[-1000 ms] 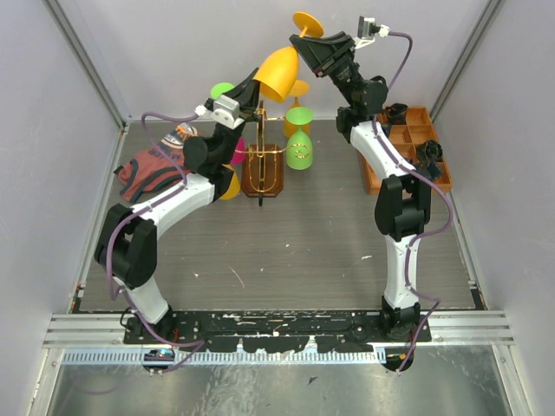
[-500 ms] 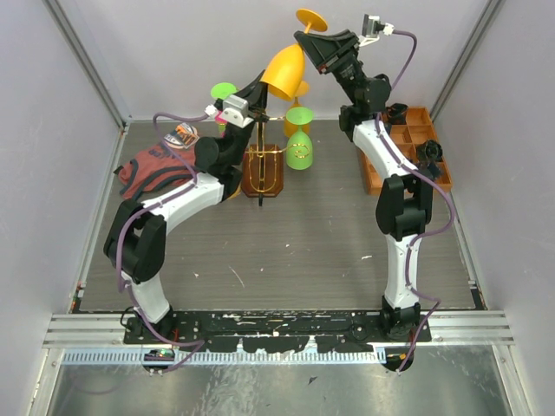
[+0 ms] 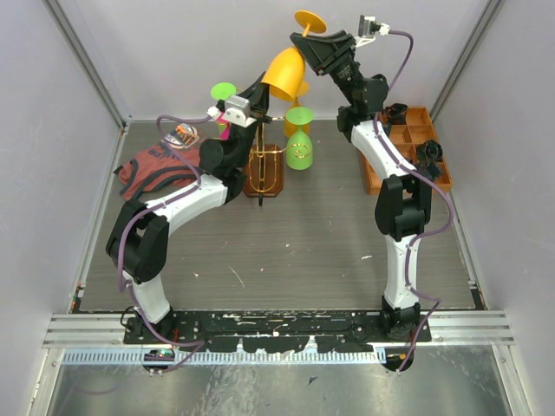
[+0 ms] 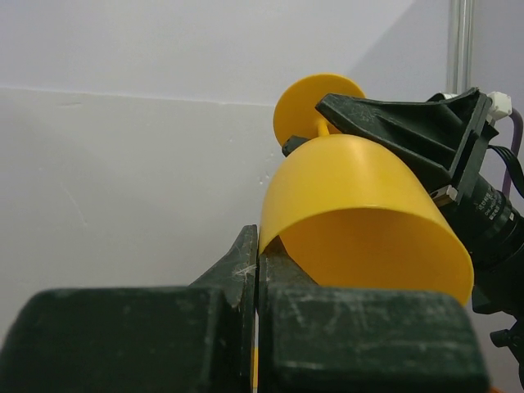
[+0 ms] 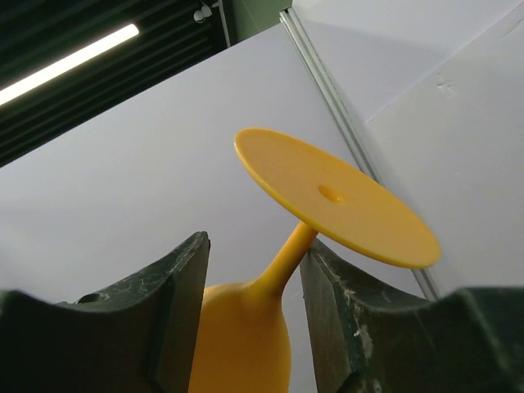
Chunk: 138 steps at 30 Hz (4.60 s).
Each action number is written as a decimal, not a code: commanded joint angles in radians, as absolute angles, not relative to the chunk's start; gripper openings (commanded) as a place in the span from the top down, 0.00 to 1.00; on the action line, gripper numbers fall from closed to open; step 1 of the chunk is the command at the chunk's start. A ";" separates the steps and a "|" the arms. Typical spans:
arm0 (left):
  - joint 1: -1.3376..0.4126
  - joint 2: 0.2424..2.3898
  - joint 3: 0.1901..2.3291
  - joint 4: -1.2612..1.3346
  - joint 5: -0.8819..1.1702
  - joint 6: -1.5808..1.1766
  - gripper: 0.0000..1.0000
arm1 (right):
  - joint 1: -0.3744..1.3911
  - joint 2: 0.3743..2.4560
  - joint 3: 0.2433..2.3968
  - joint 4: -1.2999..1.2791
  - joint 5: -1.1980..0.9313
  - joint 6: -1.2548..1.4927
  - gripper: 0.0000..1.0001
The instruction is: Place the wine glass upside down on the wine glass rack
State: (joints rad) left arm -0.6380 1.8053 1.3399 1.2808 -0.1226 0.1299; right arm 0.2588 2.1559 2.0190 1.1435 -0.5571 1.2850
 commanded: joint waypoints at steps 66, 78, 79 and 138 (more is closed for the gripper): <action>-0.536 1.565 1.280 1.041 -0.189 0.129 0.35 | 0.212 1.604 1.539 0.719 -0.613 0.434 0.99; -0.443 1.592 1.376 0.889 -0.190 0.068 0.35 | 0.350 1.220 1.258 0.297 -0.493 0.081 0.99; -0.443 1.597 1.379 0.890 -0.190 0.068 0.35 | 0.374 1.199 1.251 0.252 -0.471 0.044 0.99; -0.434 1.622 1.446 0.831 -0.137 0.115 0.02 | 0.531 1.298 0.672 0.926 -0.239 0.147 0.99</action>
